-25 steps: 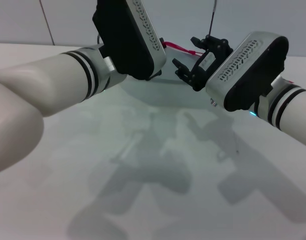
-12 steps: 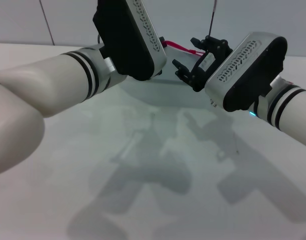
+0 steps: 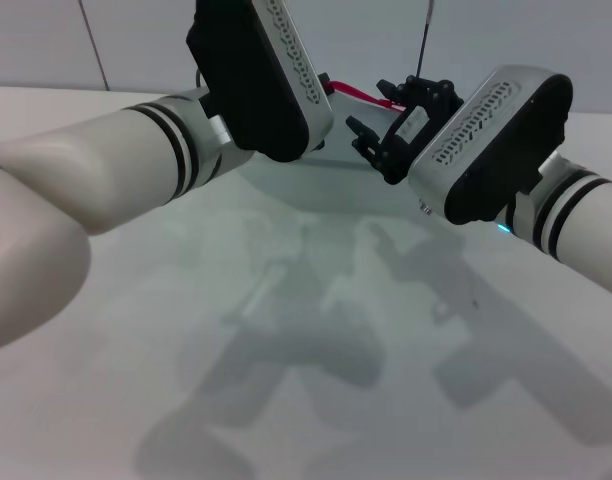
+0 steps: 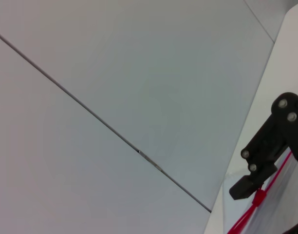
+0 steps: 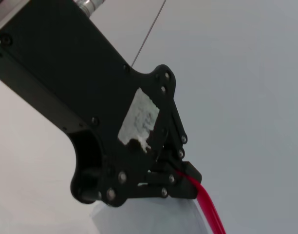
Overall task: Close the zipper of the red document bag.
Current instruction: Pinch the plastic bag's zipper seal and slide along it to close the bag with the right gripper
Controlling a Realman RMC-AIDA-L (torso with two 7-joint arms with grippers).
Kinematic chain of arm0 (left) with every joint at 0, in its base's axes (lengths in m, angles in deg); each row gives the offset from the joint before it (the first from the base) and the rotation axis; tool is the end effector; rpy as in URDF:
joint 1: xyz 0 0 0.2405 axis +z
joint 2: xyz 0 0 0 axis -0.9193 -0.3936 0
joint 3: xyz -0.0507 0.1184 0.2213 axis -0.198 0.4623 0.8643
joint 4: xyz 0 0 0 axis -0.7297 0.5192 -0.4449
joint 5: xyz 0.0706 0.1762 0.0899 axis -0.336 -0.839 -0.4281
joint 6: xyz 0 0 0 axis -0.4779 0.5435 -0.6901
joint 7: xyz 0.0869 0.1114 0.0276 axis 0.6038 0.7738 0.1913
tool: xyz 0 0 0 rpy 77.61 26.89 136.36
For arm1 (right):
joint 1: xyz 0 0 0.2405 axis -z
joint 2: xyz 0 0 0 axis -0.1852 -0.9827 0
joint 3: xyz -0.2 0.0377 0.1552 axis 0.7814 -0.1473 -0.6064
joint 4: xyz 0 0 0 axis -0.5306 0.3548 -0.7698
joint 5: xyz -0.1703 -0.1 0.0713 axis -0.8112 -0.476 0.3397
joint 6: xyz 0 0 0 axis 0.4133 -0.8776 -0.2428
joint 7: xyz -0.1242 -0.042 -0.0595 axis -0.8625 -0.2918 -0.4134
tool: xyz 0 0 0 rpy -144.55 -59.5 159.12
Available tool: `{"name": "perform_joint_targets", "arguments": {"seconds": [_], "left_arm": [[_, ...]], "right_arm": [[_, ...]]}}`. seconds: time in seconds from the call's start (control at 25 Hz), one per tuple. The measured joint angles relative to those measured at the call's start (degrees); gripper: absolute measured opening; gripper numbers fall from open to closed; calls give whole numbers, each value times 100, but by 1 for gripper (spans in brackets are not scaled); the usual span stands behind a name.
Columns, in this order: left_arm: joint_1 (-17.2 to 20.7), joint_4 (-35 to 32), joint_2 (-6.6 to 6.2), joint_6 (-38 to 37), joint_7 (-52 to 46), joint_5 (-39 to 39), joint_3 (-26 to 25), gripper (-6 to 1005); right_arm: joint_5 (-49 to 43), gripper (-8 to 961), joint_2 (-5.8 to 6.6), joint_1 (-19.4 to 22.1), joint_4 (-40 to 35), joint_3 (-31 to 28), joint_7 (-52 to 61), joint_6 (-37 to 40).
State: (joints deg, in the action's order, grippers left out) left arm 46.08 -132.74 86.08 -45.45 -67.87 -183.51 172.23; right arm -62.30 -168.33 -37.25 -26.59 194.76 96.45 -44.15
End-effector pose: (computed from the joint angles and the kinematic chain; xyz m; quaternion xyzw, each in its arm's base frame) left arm -0.1158 0.3759 -0.0255 -0.8827 0.0851 0.0038 0.4622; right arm 0.1356 0.3812 -0.0776 -0.8937 -0.0009 0.1062 0.4359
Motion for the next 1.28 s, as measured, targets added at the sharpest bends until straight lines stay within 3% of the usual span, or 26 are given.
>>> {"name": "perform_joint_targets", "arguments": {"seconds": [1.28], "left_arm": [[35, -53, 0, 70, 19, -61, 27, 37]], "right_arm": [[28, 464, 0, -122, 98, -90, 0, 49]]}}
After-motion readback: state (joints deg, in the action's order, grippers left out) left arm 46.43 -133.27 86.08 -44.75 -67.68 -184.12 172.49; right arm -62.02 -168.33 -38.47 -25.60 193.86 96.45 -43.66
